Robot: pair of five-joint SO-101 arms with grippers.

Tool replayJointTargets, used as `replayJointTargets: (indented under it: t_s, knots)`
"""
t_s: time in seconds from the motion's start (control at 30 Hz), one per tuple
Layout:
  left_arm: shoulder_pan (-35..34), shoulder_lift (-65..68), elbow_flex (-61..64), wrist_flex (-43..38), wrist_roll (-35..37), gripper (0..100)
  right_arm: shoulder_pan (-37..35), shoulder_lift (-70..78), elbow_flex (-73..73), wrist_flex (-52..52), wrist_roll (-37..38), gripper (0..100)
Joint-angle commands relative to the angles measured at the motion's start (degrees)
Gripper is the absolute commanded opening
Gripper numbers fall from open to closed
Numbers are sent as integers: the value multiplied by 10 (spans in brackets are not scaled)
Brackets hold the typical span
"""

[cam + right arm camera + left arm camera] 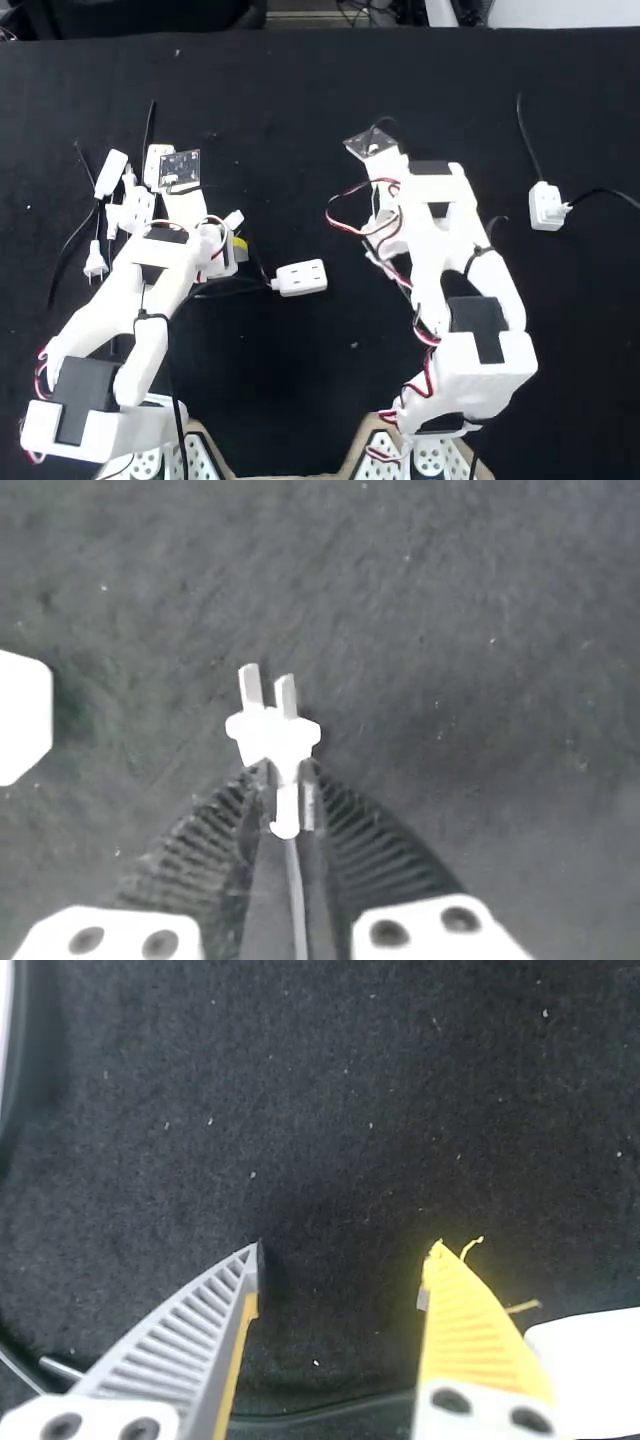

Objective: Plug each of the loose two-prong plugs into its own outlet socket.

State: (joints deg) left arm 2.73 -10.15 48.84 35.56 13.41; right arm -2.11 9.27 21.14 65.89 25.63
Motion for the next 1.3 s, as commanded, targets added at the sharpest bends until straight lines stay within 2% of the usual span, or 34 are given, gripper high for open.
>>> replayJointTargets:
  t_s: [0.0,0.2,0.43,0.6,1.27]
  knots:
    - [-2,-19,-11,-8,4,256,-10,-79,39,6,0,12]
    - [-2,-19,-11,-8,4,256,-8,-134,79,4,5,20]
    - [-3,-19,-9,-8,4,256,-6,-124,76,-51,5,145]
    - [-3,-19,-9,-8,4,256,-3,-90,73,-90,5,134]
    - [-2,-19,-10,-8,5,256,-14,-26,59,-76,5,135]
